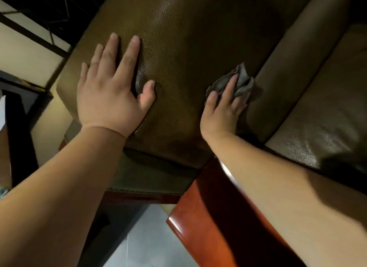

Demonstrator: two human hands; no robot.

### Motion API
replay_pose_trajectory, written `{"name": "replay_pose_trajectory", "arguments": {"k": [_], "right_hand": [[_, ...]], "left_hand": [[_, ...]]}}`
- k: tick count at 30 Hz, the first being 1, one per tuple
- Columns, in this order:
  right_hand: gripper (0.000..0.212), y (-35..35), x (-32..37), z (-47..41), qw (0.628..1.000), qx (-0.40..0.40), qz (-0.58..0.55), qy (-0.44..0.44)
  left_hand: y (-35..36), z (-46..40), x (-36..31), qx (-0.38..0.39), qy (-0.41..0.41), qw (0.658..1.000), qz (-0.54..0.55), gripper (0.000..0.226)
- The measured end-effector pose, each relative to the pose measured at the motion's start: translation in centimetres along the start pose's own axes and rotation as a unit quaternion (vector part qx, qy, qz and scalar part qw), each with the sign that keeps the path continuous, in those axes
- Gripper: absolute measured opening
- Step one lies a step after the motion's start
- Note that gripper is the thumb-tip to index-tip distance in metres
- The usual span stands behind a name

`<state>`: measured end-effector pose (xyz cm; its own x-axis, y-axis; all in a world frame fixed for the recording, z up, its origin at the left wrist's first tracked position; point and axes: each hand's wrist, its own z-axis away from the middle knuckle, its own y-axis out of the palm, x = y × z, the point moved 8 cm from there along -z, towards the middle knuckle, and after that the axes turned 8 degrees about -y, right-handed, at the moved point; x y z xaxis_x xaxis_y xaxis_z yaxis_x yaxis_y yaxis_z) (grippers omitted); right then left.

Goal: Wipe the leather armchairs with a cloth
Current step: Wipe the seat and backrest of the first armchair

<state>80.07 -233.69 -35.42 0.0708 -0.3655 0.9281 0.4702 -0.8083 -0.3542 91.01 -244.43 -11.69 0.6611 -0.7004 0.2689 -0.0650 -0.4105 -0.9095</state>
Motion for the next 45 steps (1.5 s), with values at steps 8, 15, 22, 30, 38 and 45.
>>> {"name": "replay_pose_trajectory", "arguments": {"k": [8,15,22,30,38,45], "right_hand": [[0.094,9.1,-6.3,17.2,0.905,0.318,0.236,-0.157],[0.085,2.6,-4.8,4.1,0.971,0.036,0.177,-0.157],[0.085,4.2,-6.9,9.9,0.94,0.155,0.216,-0.212],[0.084,-4.7,-6.5,-4.1,0.949,0.05,0.288,-0.116],[0.092,-3.2,-7.6,0.0,0.891,0.216,0.32,-0.237],[0.073,-8.2,-10.3,-10.0,0.948,0.054,0.232,-0.209]], "left_hand": [[-0.4,0.3,-0.1,0.005,-0.054,0.998,0.028,0.074],[0.3,0.7,-1.4,-0.028,-0.075,0.997,-0.005,0.076],[0.5,1.1,-1.0,-0.034,-0.075,0.996,-0.024,0.077],[0.8,0.9,-0.7,-0.034,-0.081,0.996,-0.035,0.076],[2.7,2.8,-11.7,0.021,0.06,0.993,-0.102,0.071],[11.4,-3.6,-21.5,0.024,0.156,0.952,-0.262,0.073]]}}
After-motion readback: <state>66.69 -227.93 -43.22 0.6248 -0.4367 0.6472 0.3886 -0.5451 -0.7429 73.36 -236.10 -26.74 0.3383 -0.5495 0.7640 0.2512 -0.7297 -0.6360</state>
